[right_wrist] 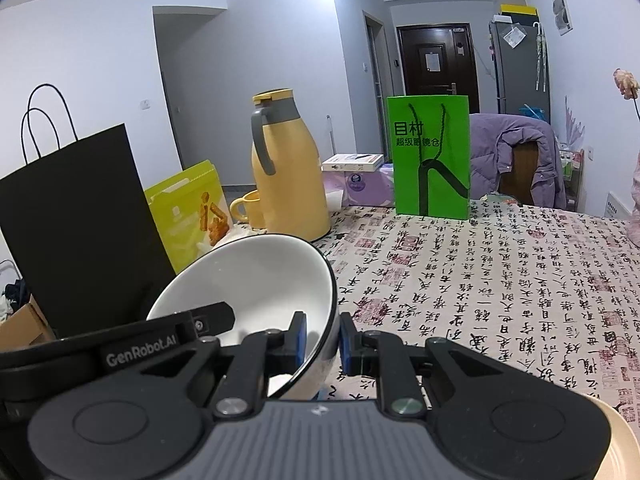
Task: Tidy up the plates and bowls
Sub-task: 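Lower the white bowl with both tools into the blue bowl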
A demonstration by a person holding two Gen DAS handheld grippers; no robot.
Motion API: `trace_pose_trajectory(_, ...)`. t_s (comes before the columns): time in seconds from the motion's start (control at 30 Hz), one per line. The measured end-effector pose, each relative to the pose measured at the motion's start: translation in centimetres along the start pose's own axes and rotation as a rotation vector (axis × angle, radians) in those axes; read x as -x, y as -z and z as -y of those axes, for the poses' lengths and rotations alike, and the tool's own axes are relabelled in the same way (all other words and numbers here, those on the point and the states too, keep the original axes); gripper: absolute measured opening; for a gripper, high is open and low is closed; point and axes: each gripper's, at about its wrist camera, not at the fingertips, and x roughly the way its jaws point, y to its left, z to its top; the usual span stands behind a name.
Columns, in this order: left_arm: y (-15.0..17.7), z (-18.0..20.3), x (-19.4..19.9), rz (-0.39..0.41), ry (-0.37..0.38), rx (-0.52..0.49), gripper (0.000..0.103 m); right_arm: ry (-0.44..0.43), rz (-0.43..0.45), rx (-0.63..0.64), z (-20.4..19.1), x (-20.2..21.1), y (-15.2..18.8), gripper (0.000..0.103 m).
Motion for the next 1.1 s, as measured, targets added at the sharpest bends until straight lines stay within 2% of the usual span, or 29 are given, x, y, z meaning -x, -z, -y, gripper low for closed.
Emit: trace_pose_trajectory(1.1,1.1,-4.6,-2.2,-0.069,-0.032,0.059,0.021,-0.023,-0.098,0.016,-2.6,-5.1,1.3,0.017)
